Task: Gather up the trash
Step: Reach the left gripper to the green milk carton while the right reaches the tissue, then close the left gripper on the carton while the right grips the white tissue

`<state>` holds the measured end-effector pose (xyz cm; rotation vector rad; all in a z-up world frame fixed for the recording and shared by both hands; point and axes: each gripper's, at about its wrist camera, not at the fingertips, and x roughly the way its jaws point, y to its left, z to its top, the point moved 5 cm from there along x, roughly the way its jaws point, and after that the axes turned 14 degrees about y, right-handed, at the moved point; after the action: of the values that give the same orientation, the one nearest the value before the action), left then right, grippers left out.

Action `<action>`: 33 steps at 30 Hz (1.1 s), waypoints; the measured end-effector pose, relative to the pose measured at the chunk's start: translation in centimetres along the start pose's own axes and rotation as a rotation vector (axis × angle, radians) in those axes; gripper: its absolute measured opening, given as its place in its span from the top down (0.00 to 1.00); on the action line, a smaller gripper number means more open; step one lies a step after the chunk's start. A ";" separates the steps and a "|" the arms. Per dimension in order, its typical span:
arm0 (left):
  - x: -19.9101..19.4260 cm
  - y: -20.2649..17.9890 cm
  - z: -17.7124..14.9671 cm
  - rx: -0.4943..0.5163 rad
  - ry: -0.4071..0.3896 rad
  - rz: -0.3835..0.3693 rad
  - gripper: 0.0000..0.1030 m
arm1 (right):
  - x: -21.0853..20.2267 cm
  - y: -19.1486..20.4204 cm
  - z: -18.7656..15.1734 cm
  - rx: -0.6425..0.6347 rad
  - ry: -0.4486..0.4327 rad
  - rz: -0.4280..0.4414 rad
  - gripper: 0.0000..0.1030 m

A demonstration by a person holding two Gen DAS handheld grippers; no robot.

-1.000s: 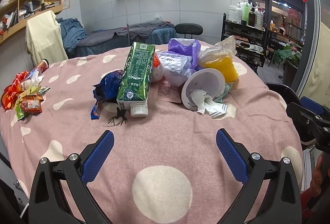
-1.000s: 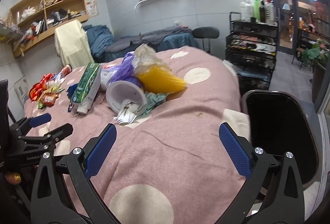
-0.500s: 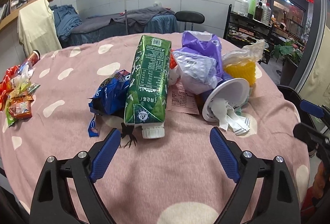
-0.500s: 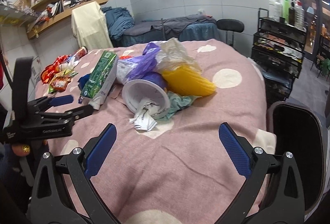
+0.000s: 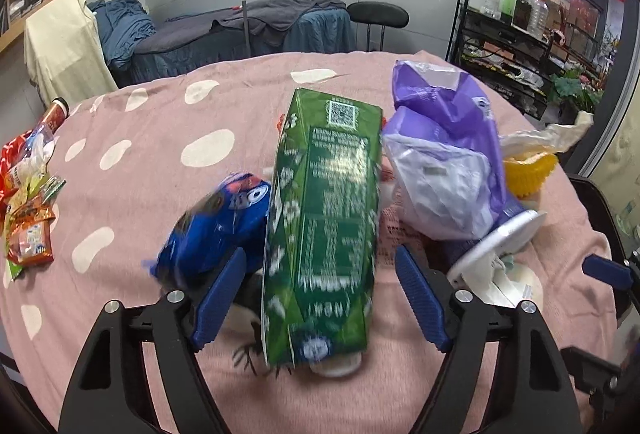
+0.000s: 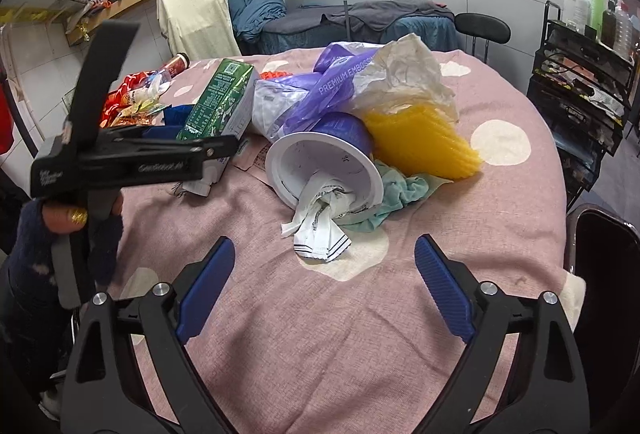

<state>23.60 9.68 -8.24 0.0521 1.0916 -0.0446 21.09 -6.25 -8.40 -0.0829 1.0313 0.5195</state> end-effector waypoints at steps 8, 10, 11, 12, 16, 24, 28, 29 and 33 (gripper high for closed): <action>2.1 0.7 0.5 -0.063 0.070 -0.047 0.47 | 2.3 0.4 1.5 -0.024 0.095 -0.004 0.31; 1.8 0.7 0.4 -0.082 0.063 -0.060 0.48 | 3.4 0.3 2.2 -0.023 0.134 0.007 0.35; 1.6 0.7 0.2 -0.090 0.059 -0.068 0.48 | 4.1 0.2 2.5 -0.020 0.156 0.014 0.36; 1.4 0.6 0.2 -0.092 0.053 -0.069 0.48 | 4.8 0.2 2.8 -0.016 0.185 0.019 0.37; 0.0 0.1 -0.3 -0.084 0.001 -0.053 0.49 | 7.2 0.4 3.5 -0.015 0.275 0.039 0.44; -2.6 -0.9 -1.7 -0.090 -0.074 -0.069 0.50 | 6.8 -0.1 4.0 0.012 0.253 0.088 0.85; -4.0 -1.3 -2.7 -0.098 -0.112 -0.099 0.50 | 5.4 0.0 3.2 -0.001 0.208 0.097 0.86; -4.3 -1.3 -3.0 -0.099 -0.120 -0.105 0.50 | 4.8 -0.1 3.0 0.002 0.188 0.106 0.86; -5.4 -1.9 -3.9 -0.102 -0.141 -0.134 0.50 | 2.7 -0.5 1.8 0.018 0.139 0.129 0.86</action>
<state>17.50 8.14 -5.26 -0.1145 0.9534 -0.1115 23.82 -5.18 -9.81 -0.0365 1.1820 0.6283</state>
